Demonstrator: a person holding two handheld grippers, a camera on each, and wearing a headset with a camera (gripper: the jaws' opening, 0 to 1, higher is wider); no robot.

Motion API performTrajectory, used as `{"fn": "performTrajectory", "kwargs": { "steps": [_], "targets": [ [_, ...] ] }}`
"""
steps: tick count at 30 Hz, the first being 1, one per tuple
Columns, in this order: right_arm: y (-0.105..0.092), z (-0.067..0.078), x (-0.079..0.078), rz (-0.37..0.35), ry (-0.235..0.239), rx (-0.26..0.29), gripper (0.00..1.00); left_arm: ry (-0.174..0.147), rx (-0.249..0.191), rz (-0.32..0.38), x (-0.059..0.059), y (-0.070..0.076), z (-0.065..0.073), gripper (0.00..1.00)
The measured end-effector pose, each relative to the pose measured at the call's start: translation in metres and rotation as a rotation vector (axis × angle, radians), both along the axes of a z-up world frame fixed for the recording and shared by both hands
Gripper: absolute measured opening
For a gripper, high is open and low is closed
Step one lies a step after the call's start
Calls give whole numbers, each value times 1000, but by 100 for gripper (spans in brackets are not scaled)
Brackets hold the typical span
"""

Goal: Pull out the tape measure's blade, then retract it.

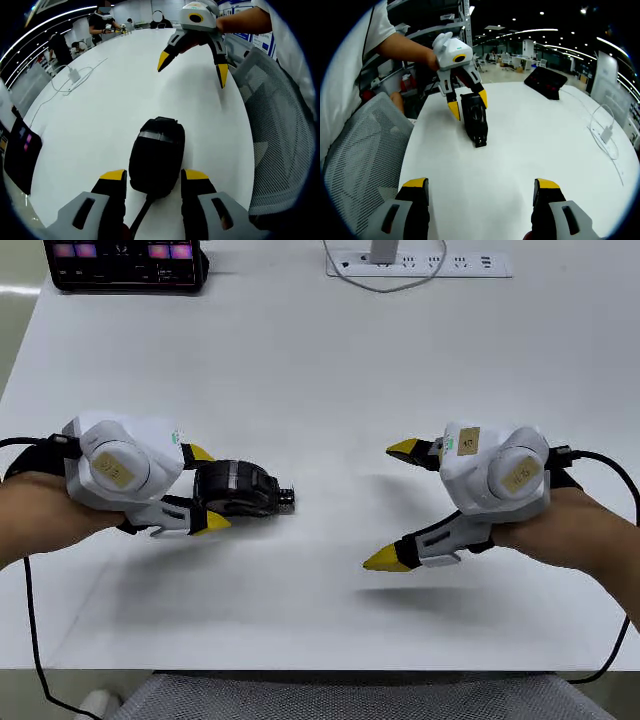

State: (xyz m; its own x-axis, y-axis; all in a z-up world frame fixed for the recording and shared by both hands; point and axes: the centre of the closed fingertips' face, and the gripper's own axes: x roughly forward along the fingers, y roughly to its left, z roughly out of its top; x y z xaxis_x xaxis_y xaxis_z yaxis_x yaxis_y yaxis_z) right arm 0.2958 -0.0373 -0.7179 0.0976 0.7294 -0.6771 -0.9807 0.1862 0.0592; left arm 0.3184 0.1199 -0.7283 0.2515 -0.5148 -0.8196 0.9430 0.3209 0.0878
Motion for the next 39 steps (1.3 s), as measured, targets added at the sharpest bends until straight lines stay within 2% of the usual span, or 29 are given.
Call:
{"fn": "performTrajectory", "kwargs": {
  "steps": [3,10,20,25,27,32,39],
  "targets": [
    [0,0,0,0,2,0,85,9,2,-11,-1,-1,-1,34],
    [0,1,-1,-2,2,0,85,-3,17,-29,1,0,-1,29],
    [2,2,-1,1,3,5,83,17,26,-49,1,1,-3,28],
    [5,1,-1,6,1,3,82,44,31,-50,3,1,-3,27],
    [5,-1,0,7,-1,0,80,35,40,-69,2,0,-4,27],
    [6,-7,3,2,2,1,76,42,42,-60,2,1,-4,27],
    [14,-4,6,-2,15,34,72,47,46,-57,1,0,-4,26]
  ]
}}
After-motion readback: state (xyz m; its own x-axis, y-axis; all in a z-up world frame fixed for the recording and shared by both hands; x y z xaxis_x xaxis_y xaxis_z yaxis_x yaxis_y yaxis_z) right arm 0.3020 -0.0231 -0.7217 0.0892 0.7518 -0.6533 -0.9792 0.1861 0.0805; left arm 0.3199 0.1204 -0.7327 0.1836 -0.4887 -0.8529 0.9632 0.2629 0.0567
